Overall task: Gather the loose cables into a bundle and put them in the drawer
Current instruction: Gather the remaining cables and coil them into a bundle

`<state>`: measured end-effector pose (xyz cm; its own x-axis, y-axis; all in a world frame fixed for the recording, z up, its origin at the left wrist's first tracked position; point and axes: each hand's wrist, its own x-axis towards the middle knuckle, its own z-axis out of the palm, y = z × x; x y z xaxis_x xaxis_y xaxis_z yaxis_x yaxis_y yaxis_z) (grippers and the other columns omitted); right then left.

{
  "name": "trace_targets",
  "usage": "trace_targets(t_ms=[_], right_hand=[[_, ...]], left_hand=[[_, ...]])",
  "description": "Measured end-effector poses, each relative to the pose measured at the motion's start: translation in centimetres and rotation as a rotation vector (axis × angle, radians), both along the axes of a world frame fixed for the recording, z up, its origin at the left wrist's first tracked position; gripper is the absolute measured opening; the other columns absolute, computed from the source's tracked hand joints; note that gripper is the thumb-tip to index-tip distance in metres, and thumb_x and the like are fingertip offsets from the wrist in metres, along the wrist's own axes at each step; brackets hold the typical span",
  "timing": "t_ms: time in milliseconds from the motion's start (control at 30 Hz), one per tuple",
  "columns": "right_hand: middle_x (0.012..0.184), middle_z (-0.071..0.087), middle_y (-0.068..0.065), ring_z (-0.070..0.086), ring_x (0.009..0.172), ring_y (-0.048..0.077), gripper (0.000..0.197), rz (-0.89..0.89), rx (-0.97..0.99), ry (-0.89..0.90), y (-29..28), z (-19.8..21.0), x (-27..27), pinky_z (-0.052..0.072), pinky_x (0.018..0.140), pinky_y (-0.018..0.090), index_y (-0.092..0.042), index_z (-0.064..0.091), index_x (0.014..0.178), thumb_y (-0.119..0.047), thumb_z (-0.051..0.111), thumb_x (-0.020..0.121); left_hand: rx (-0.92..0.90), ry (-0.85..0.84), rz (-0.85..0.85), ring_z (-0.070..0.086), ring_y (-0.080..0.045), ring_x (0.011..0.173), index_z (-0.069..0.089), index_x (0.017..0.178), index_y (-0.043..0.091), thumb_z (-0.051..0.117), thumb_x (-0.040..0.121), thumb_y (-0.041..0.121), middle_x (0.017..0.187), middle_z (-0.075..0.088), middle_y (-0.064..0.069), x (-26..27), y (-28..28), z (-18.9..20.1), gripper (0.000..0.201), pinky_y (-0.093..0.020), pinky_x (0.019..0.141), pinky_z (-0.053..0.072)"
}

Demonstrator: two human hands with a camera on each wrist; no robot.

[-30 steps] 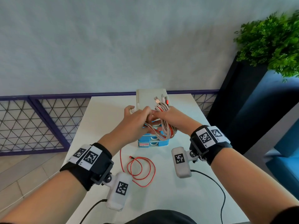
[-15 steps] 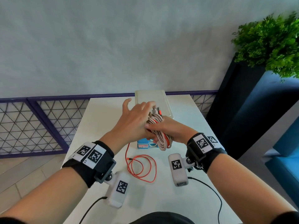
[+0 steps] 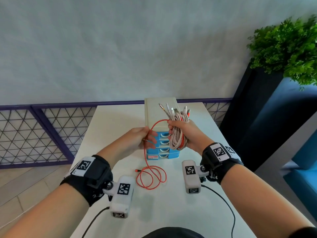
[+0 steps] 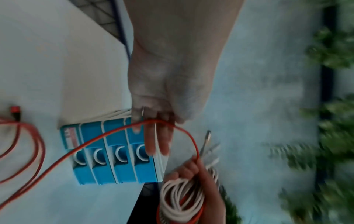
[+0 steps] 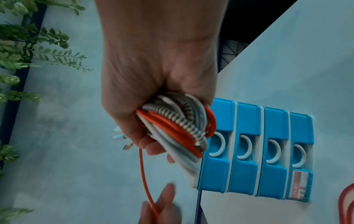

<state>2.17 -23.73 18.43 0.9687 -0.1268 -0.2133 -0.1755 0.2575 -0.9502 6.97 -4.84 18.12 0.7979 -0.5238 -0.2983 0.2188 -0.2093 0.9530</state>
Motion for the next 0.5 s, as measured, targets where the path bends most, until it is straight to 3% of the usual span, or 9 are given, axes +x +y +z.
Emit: trace_targets(t_ms=[67, 167, 233, 333, 433, 500], right_hand=[[0.07, 0.059, 0.008, 0.062, 0.058, 0.017, 0.007, -0.022, 0.023, 0.006, -0.2, -0.1, 0.1, 0.059, 0.064, 0.035, -0.006, 0.059, 0.085, -0.01, 0.062, 0.09], [0.071, 0.057, 0.006, 0.059, 0.06, 0.016, 0.015, -0.002, 0.054, 0.006, 0.2, -0.5, 0.2, 0.057, 0.065, 0.035, -0.008, 0.059, 0.09, -0.021, 0.065, 0.09], [0.07, 0.059, 0.004, 0.059, 0.061, 0.017, 0.029, 0.039, 0.045, -0.008, 0.7, -0.7, 0.2, 0.055, 0.064, 0.032, -0.01, 0.061, 0.089, -0.039, 0.066, 0.086], [0.063, 0.059, 0.005, 0.062, 0.057, 0.018, 0.046, 0.141, 0.076, -0.026, 1.8, -0.7, 0.2, 0.055, 0.059, 0.029, -0.013, 0.061, 0.077, -0.059, 0.062, 0.078], [0.054, 0.058, 0.003, 0.061, 0.049, 0.015, 0.055, 0.213, 0.146, -0.002, 2.2, -0.5, 0.1, 0.054, 0.053, 0.026, -0.012, 0.058, 0.075, -0.068, 0.056, 0.074], [0.062, 0.062, 0.005, 0.063, 0.056, 0.016, 0.055, 0.251, 0.2, -0.013, 2.1, -0.5, -0.2, 0.056, 0.059, 0.027, -0.012, 0.06, 0.081, -0.066, 0.057, 0.074]], left_hand=[[-0.18, 0.166, -0.017, 0.05, -0.011, 0.055, 0.062, 0.091, 0.011, 0.036, 0.101, 0.024, 0.065, 0.052, 0.002, -0.4, 0.5, 0.2, 0.031, -0.025, 0.065, 0.05], [-0.325, 0.262, -0.033, 0.05, -0.008, 0.057, 0.07, 0.086, 0.017, 0.051, 0.093, 0.024, 0.064, 0.054, 0.006, -1.1, 0.3, 1.1, 0.022, -0.023, 0.062, 0.053], [-0.326, 0.263, -0.049, 0.057, -0.007, 0.06, 0.073, 0.082, 0.018, 0.06, 0.084, 0.024, 0.067, 0.061, 0.007, -1.6, -0.5, 1.8, 0.015, -0.022, 0.06, 0.055], [-0.253, 0.197, -0.071, 0.06, -0.005, 0.058, 0.073, 0.081, 0.017, 0.063, 0.085, 0.02, 0.068, 0.067, 0.006, -2.1, -1.9, 2.2, 0.012, -0.018, 0.056, 0.055], [-0.175, 0.145, -0.026, 0.061, -0.005, 0.054, 0.073, 0.078, 0.013, 0.07, 0.081, 0.017, 0.068, 0.07, 0.002, -2.1, -2.8, 2.2, 0.006, -0.017, 0.05, 0.053], [-0.147, 0.117, 0.013, 0.061, -0.005, 0.053, 0.074, 0.077, 0.013, 0.073, 0.078, 0.019, 0.067, 0.071, 0.001, -2.0, -3.1, 2.1, 0.006, -0.017, 0.05, 0.052]])
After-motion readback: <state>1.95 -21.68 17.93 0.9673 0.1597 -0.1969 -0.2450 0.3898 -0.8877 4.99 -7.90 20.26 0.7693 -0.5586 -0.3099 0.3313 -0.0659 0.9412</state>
